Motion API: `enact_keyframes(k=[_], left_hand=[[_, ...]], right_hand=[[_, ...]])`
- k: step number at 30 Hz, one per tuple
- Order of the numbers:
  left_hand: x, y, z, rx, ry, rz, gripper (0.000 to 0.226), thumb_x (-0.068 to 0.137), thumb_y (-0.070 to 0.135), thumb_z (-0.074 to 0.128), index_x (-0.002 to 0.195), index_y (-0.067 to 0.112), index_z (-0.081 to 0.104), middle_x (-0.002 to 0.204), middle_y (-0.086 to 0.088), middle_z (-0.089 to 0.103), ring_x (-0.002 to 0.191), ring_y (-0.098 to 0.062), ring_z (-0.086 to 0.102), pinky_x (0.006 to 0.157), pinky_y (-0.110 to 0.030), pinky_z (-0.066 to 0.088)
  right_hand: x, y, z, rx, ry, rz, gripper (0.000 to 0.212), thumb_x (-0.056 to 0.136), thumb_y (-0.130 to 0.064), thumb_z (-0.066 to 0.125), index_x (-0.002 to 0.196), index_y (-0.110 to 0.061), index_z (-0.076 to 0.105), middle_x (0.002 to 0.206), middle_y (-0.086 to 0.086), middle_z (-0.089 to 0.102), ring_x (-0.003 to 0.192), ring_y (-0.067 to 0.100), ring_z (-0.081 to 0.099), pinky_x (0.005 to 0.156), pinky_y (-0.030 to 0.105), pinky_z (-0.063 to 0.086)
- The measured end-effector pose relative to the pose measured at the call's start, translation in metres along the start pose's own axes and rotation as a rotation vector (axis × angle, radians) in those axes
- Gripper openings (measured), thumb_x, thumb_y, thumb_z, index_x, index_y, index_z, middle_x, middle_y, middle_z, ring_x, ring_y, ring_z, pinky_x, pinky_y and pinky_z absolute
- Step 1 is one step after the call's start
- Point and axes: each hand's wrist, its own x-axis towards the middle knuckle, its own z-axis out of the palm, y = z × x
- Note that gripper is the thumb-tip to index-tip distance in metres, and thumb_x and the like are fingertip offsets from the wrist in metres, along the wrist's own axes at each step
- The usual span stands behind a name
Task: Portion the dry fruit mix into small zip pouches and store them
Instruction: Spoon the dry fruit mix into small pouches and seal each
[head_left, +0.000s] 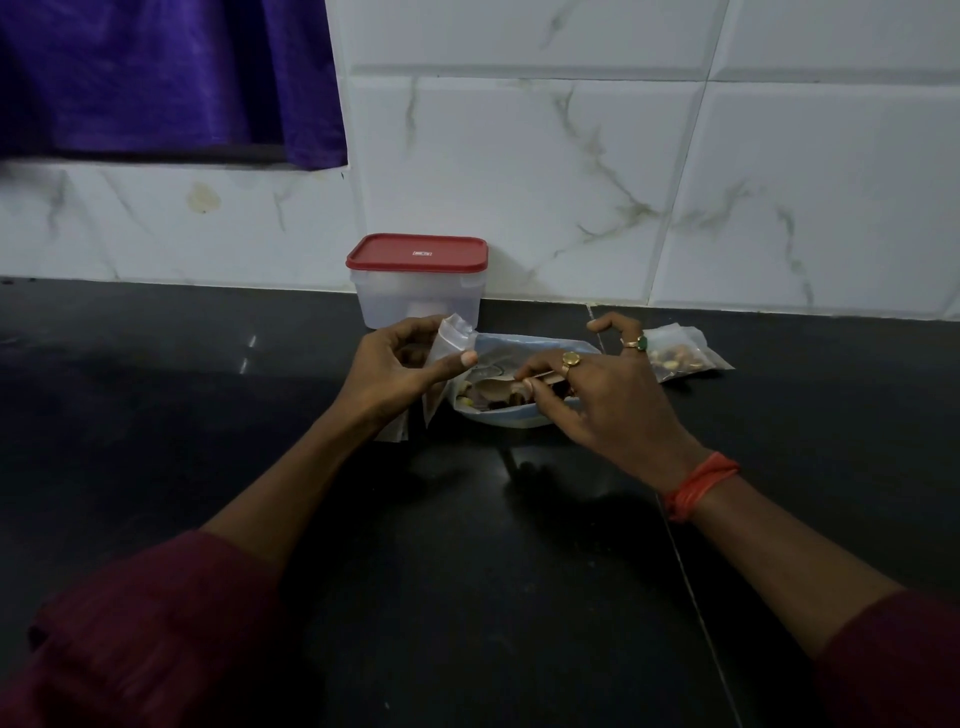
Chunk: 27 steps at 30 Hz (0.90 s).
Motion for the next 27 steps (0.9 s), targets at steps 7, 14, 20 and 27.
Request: enact_keyframes(k=[7, 14, 20, 27], left_hand=[[0.004, -0.002, -0.006, 0.014, -0.084, -0.042, 0.069, 0.067, 0.038, 0.083, 0.131, 0.023, 0.062, 0.117, 0.009, 0.069, 0.106, -0.005, 0.067, 0.084, -0.02, 0.057], [0.004, -0.002, -0.006, -0.003, -0.035, -0.041, 0.06, 0.073, 0.031, 0.083, 0.129, 0.021, 0.063, 0.116, 0.007, 0.07, 0.104, -0.006, 0.068, 0.083, -0.017, 0.057], [0.004, -0.003, -0.004, -0.023, -0.013, -0.045, 0.054, 0.078, 0.025, 0.083, 0.128, 0.02, 0.064, 0.115, 0.006, 0.071, 0.103, -0.006, 0.069, 0.081, -0.016, 0.056], [0.004, -0.003, -0.005, 0.022, -0.044, -0.035, 0.057, 0.076, 0.033, 0.082, 0.129, 0.025, 0.063, 0.12, 0.007, 0.068, 0.107, -0.005, 0.064, 0.085, -0.019, 0.053]], right_hand=[[-0.001, 0.006, 0.004, 0.014, -0.051, 0.068, 0.024, 0.096, -0.037, 0.057, 0.112, -0.029, 0.072, 0.087, -0.008, 0.077, 0.075, 0.013, 0.071, 0.112, 0.047, 0.029], [0.002, -0.002, 0.015, 0.053, -0.084, 0.109, 0.027, 0.089, -0.026, 0.062, 0.112, -0.034, 0.073, 0.093, -0.009, 0.077, 0.086, 0.012, 0.07, 0.113, 0.052, 0.028], [0.003, 0.007, 0.007, 0.082, -0.179, 0.139, 0.03, 0.091, -0.027, 0.053, 0.112, -0.04, 0.07, 0.087, -0.011, 0.074, 0.09, 0.009, 0.067, 0.113, 0.045, 0.019], [0.001, 0.007, 0.007, 0.153, -0.132, 0.182, 0.028, 0.093, -0.03, 0.052, 0.113, -0.043, 0.067, 0.084, -0.015, 0.072, 0.085, -0.001, 0.064, 0.112, 0.048, 0.022]])
